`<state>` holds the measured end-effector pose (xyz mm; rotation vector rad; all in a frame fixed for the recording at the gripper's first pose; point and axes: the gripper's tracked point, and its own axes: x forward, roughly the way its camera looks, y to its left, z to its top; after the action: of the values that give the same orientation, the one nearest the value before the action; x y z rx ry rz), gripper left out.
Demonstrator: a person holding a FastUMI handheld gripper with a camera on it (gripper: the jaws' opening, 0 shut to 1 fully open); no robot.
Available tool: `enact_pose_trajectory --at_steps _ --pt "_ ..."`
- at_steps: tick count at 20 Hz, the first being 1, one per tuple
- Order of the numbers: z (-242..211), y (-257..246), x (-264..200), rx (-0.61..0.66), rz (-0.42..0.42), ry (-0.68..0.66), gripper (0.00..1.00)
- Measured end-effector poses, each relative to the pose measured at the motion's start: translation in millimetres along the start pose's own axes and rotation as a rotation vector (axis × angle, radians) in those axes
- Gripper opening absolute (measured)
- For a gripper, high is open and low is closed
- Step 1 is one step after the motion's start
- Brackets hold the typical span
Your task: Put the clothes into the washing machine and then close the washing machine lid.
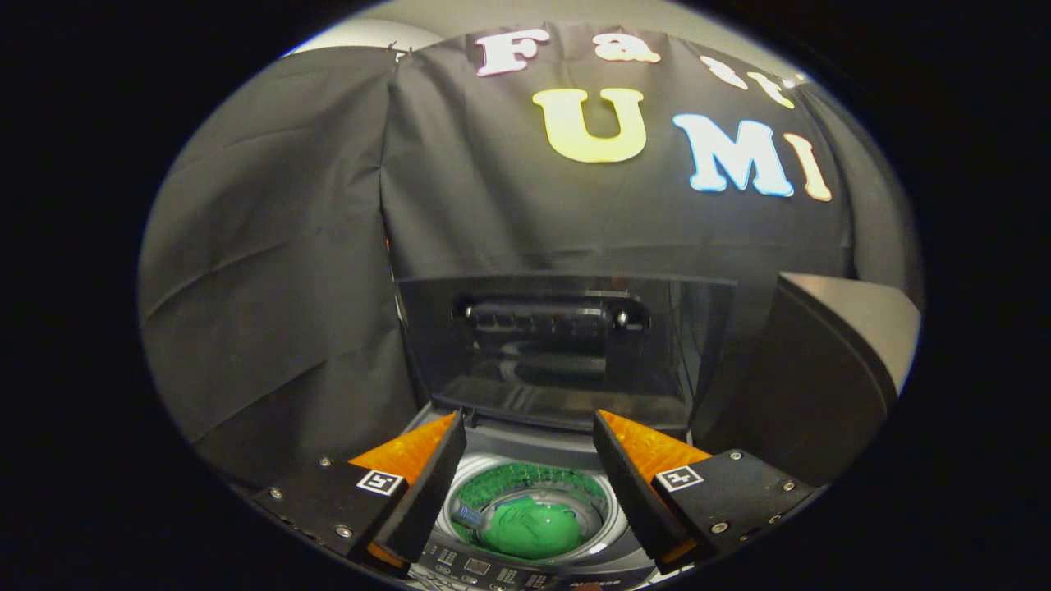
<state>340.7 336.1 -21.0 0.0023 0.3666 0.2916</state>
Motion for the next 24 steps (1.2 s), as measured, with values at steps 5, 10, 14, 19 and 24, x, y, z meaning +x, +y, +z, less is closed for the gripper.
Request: enact_pose_trajectory --at_steps 5,10,14,19,24 --pt "40.6 1.9 5.2 -0.028 -0.024 -0.111 0.96" --pt "67.5 5.6 16.3 -0.019 -0.038 -0.149 0.96" --pt "89.4 4.8 30.2 -0.021 -0.054 -0.166 0.96" --pt "109.8 -1.3 55.1 0.003 -0.086 -0.160 0.96" --pt "117.4 -6.3 86.3 0.024 -0.114 -0.111 0.96"
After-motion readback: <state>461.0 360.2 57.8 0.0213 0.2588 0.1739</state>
